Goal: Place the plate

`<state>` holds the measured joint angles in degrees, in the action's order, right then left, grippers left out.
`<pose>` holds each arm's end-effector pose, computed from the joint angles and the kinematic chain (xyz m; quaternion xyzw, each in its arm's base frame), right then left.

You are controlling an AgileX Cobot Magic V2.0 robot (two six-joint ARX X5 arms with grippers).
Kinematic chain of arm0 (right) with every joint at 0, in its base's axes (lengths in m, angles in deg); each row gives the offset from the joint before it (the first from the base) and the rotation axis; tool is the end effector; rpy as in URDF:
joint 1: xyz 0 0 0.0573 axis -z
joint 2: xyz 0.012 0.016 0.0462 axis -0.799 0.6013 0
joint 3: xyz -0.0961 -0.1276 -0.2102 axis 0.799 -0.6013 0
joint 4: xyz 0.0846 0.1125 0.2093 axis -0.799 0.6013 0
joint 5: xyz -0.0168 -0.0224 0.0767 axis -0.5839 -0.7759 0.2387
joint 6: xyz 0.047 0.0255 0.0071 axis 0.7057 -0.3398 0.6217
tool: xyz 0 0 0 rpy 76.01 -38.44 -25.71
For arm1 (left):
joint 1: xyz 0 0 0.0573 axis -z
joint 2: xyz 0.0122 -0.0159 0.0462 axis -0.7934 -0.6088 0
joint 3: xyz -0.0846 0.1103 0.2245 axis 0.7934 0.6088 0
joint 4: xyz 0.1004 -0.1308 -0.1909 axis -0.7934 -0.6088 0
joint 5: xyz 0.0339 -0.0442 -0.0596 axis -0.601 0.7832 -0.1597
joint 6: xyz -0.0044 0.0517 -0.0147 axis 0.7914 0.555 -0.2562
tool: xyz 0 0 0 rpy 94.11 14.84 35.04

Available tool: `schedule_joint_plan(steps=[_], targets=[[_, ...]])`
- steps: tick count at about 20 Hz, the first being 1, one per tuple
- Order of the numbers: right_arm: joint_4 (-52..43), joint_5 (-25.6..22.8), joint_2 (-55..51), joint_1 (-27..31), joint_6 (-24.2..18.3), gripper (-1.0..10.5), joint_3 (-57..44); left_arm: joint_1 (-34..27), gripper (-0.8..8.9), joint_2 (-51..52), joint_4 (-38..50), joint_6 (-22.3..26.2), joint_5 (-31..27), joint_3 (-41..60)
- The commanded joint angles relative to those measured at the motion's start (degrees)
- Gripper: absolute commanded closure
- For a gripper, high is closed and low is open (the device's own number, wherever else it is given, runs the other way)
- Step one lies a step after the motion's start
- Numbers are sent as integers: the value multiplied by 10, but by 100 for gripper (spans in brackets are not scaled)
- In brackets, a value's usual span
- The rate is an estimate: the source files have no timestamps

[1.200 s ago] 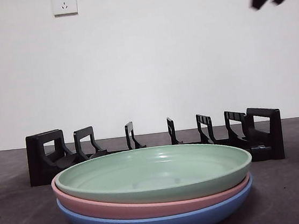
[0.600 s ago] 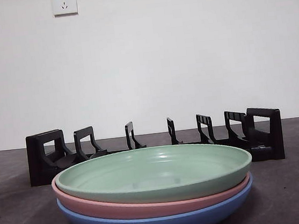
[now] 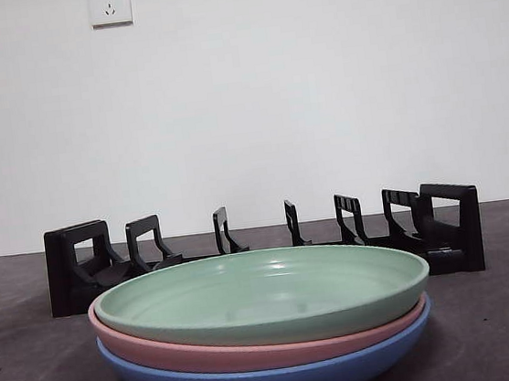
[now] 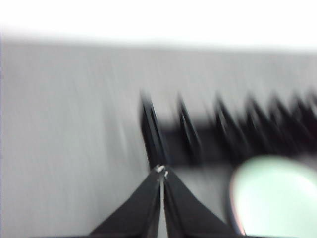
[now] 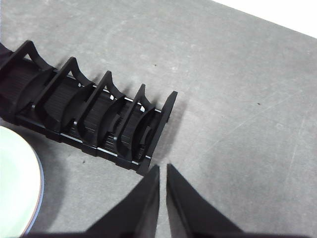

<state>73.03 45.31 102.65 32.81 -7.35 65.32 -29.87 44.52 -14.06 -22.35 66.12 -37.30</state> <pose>0.1591 0.0561 0.3322 -0.0935 0.2826 0.1365 0.9448 0.0662 -0.0227 0.2804 -0.0443 0.1181 -0.1106 0.9858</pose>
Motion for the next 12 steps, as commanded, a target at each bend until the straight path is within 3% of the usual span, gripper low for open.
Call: schedule_joint_plan(steps=[1,3,7,12], targets=[[-6,0,2,-3,5,926,3,-61,806,62,165,85,-1,135],[-6,0,2,-3,6,926,3,-123,806,96,215,70,33,219],[-6,0,2,-3,5,926,3,-193,806,137,217,66,132,297],[-7,0,2,-3,5,926,3,-215,806,136,227,61,140,318]])
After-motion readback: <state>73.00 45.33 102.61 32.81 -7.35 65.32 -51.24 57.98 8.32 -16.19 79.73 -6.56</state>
